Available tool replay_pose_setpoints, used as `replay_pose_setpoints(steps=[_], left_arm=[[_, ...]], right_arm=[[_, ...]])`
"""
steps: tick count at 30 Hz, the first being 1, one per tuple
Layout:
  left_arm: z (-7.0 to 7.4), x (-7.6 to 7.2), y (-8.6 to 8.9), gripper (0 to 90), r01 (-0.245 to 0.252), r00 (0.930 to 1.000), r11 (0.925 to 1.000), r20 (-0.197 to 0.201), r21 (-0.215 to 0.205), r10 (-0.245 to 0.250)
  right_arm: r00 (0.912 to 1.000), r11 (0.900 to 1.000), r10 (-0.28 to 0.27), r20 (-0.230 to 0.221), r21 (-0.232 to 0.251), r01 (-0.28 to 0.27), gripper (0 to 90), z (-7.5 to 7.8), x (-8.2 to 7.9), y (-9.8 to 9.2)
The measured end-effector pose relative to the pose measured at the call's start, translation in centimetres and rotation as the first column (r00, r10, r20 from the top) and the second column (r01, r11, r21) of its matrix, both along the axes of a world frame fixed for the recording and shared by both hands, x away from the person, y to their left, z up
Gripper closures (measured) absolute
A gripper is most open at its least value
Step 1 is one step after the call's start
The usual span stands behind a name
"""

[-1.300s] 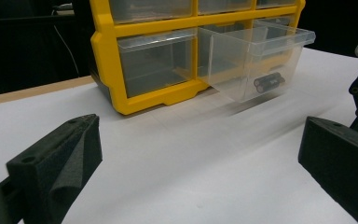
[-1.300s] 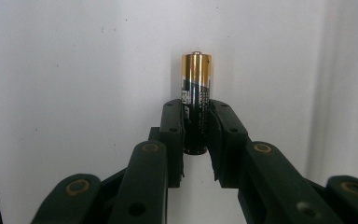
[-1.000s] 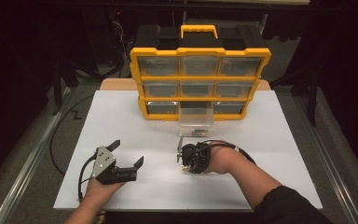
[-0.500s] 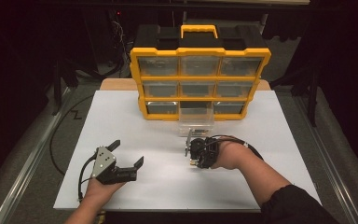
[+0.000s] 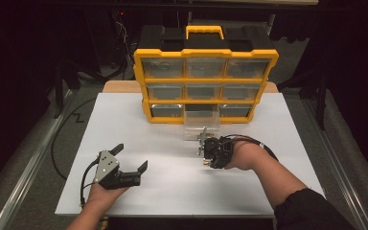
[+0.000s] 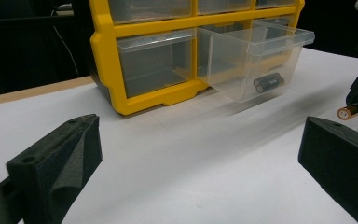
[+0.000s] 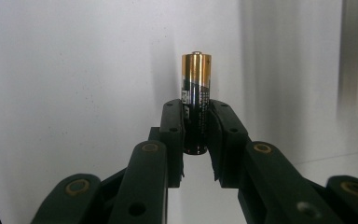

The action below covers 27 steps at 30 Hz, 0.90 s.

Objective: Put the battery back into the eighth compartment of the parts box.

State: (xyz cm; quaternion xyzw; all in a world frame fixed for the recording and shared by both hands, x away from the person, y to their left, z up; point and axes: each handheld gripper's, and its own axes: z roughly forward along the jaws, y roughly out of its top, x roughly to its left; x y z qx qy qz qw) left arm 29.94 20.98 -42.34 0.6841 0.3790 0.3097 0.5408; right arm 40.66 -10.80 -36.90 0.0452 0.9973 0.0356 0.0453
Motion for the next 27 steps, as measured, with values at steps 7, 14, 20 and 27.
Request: replay_pose_setpoints(steps=[7,14,20,27], left_arm=[[0.0,0.0,0.0,0.4,0.001,1.0,1.0,0.0,0.0,-0.001],[0.0,0.0,0.0,0.4,0.002,1.0,1.0,-0.002,0.003,-0.002],[0.0,0.0,-0.1,0.4,0.003,1.0,1.0,-0.003,0.001,-0.003],[0.0,0.0,0.0,0.4,0.001,1.0,1.0,-0.004,0.0,-0.001]], right_arm=[[0.9999,1.0,-0.01,0.01,-0.005,0.01,78.9,0.5,0.3,-0.6],[0.9998,1.0,-0.017,0.011,-0.007,0.017,78.9,0.8,0.4,-0.9],[0.9998,1.0,-0.019,0.005,-0.005,0.019,78.9,1.0,0.6,-1.0],[0.9997,1.0,-0.019,0.013,-0.009,0.019,78.9,1.8,1.0,-0.9]])
